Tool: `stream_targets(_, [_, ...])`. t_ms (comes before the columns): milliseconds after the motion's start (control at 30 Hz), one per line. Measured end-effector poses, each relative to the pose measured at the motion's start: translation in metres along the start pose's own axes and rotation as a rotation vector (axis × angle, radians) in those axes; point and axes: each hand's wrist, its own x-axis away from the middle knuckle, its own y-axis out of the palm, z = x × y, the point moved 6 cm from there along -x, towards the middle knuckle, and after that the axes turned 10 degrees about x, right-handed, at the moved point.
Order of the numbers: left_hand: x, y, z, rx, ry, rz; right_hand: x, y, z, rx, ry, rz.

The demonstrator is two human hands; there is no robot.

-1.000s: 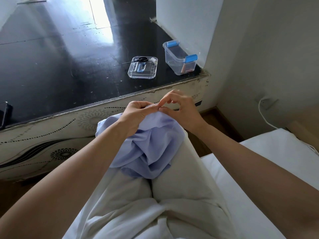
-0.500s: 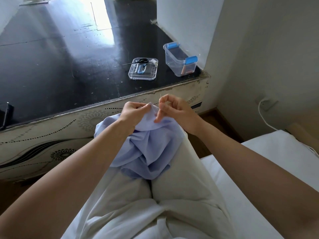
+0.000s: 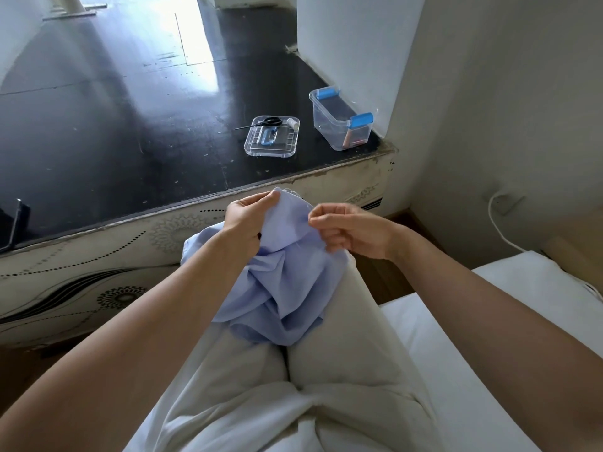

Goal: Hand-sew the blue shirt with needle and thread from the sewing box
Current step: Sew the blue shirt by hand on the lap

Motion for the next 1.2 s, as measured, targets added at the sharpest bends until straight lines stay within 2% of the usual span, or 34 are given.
stream_targets(100, [0.001, 0.003, 0.0, 0.033, -0.021, -0.024, -0.013, -0.014, -0.011, 0.342, -0.125, 0.413])
stream_targets(167, [0.003, 0.006, 0.0, 0.046, -0.024, -0.031, -0.018, -0.014, -0.017, 0.435, -0.22, 0.591])
stream_targets(267, [0.0, 0.005, -0.005, 0.06, -0.095, -0.053, -0.024, -0.012, -0.02, 0.573, -0.27, 0.749])
stream_targets(367, [0.0, 0.009, -0.011, 0.051, -0.189, -0.11, -0.026, -0.01, -0.018, 0.64, -0.242, 0.833])
stream_targets(467, [-0.005, 0.008, -0.016, 0.044, -0.216, -0.121, -0.028, -0.008, -0.015, 0.637, -0.235, 0.846])
stream_targets(567, [-0.01, 0.005, -0.018, 0.051, -0.222, -0.116, -0.027, -0.004, -0.015, 0.583, -0.286, 0.758])
stream_targets(600, [-0.011, 0.004, -0.019, 0.061, -0.225, -0.101, -0.027, -0.002, -0.016, 0.562, -0.295, 0.681])
stream_targets(667, [-0.014, 0.003, -0.018, 0.098, -0.231, -0.055, -0.027, 0.009, -0.014, 0.544, -0.266, 0.408])
stream_targets(767, [-0.013, 0.005, -0.017, 0.128, -0.254, -0.07, -0.018, 0.027, 0.001, 0.585, -0.034, -0.049])
stream_targets(833, [-0.014, 0.004, -0.016, 0.139, -0.26, -0.079, -0.009, 0.026, 0.007, 0.595, 0.097, -0.136])
stream_targets(933, [-0.015, 0.004, -0.018, 0.145, -0.287, -0.101, -0.007, 0.012, 0.004, 0.577, 0.085, -0.021])
stream_targets(1033, [-0.017, 0.006, -0.018, 0.141, -0.276, -0.102, -0.01, -0.005, -0.011, 0.451, -0.099, 0.271])
stream_targets(1100, [-0.017, 0.006, -0.018, 0.118, -0.278, -0.114, -0.014, -0.013, -0.019, 0.455, -0.191, 0.467])
stream_targets(1200, [-0.015, 0.009, -0.019, 0.095, -0.286, -0.155, -0.019, -0.014, -0.022, 0.498, -0.232, 0.627])
